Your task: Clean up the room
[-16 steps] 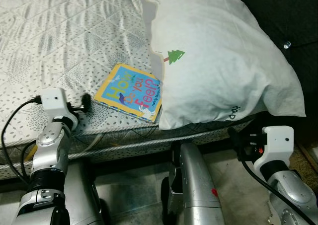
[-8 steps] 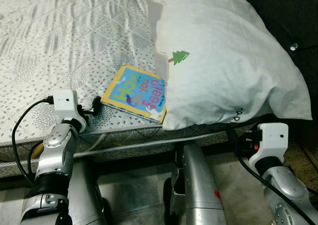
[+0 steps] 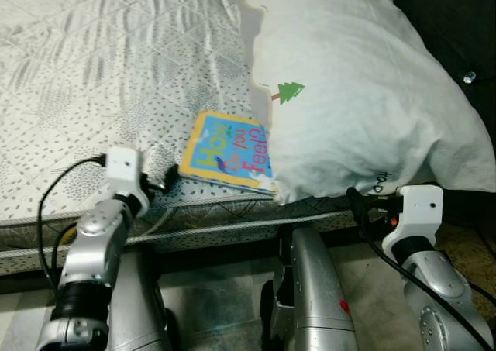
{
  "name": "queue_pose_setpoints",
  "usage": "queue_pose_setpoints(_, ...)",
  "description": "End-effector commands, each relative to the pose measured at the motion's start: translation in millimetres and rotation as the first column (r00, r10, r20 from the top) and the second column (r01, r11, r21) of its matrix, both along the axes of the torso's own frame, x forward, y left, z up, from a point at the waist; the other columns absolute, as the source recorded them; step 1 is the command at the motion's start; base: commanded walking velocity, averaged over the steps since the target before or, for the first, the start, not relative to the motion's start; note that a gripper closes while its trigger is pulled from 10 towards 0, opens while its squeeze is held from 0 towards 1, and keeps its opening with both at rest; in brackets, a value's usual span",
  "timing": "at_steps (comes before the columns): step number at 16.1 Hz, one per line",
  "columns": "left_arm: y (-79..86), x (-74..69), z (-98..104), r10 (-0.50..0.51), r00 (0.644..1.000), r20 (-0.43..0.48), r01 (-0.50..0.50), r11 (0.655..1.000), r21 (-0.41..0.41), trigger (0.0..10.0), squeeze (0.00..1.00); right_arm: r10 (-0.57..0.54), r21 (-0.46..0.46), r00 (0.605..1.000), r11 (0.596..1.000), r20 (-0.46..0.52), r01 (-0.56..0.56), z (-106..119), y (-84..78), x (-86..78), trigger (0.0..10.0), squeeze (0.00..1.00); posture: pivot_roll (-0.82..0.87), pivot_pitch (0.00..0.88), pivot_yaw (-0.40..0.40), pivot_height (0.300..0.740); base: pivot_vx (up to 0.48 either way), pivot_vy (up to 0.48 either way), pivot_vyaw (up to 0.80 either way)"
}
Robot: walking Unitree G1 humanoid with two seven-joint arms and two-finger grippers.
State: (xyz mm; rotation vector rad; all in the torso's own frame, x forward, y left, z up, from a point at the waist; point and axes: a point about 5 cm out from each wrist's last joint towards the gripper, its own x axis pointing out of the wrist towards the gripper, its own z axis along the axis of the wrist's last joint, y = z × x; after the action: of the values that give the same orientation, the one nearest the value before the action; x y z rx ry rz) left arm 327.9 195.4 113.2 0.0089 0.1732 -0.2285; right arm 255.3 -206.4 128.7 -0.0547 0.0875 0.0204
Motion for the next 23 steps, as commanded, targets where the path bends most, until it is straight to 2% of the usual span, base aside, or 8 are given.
queue_pose_setpoints(1,-30.5,-14.0,-33.2,-0.138,0.977,-0.162,0.136,0.99,-0.023,10.0,0.0,-0.016,-0.001,1.0,1.0,-0.013,0.016,-4.6,-2.3,-1.3,10.0,0.0,-0.17,0.196,-0.077,0.461,0.0,0.0,0.0)
queue_pose_setpoints(6,-51.1,-24.8,-35.8,-0.209,0.96,-0.188,0.205,0.978,-0.041,10.0,0.0,-0.016,0.005,1.0,1.0,0.0,0.016,-5.6,0.0,5.1,10.0,0.0,-0.15,0.182,-0.071,0.461,0.0,0.0,0.0)
queue_pose_setpoints(9,-68.9,-31.9,-36.5,-0.261,0.943,-0.207,0.255,0.965,-0.051,10.0,0.0,-0.018,0.01,1.0,1.0,0.014,0.018,-6.3,1.7,9.6,10.0,0.0,-0.15,0.174,-0.064,0.461,0.0,0.0,0.0)
queue_pose_setpoints(12,-75.4,-37.9,-35.9,-0.282,0.935,-0.216,0.277,0.959,-0.055,10.0,0.0,-0.022,0.013,1.0,1.0,0.02,0.021,-7.0,1.8,11.5,10.0,0.0,-0.14,0.169,-0.059,0.461,0.0,0.0,0.0)
queue_pose_setpoints(16,-73.2,-46.7,-37.2,-0.277,0.931,-0.237,0.275,0.961,-0.041,10.0,0.0,-0.024,0.017,0.999,1.0,0.023,0.024,-7.9,2.3,12.5,10.0,0.0,-0.14,0.161,-0.052,0.461,0.0,0.0,0.0)
queue_pose_setpoints(17,-69.9,-52.7,-37.5,-0.257,0.935,-0.243,0.258,0.966,-0.03,10.0,0.0,-0.025,0.017,0.999,1.0,0.025,0.024,-8.1,2.4,13.1,10.0,0.0,-0.14,0.161,-0.052,0.461,0.0,0.0,0.0)
queue_pose_setpoints(19,-57.0,-77.5,-40.8,-0.205,0.945,-0.256,0.213,0.977,0.004,10.0,0.0,-0.026,0.019,0.999,0.999,0.029,0.026,-9.2,2.1,14.9,10.0,0.0,-0.12,0.154,-0.047,0.461,0.0,0.0,0.0)
queue_pose_setpoints(23,-48.6,-101.1,-40.5,-0.175,0.945,-0.275,0.187,0.982,0.018,10.0,0.0,-0.017,0.028,0.999,0.999,0.033,0.016,-11.3,7.3,19.6,10.0,0.0,-0.1,0.143,-0.045,0.461,0.0,0.0,0.0)
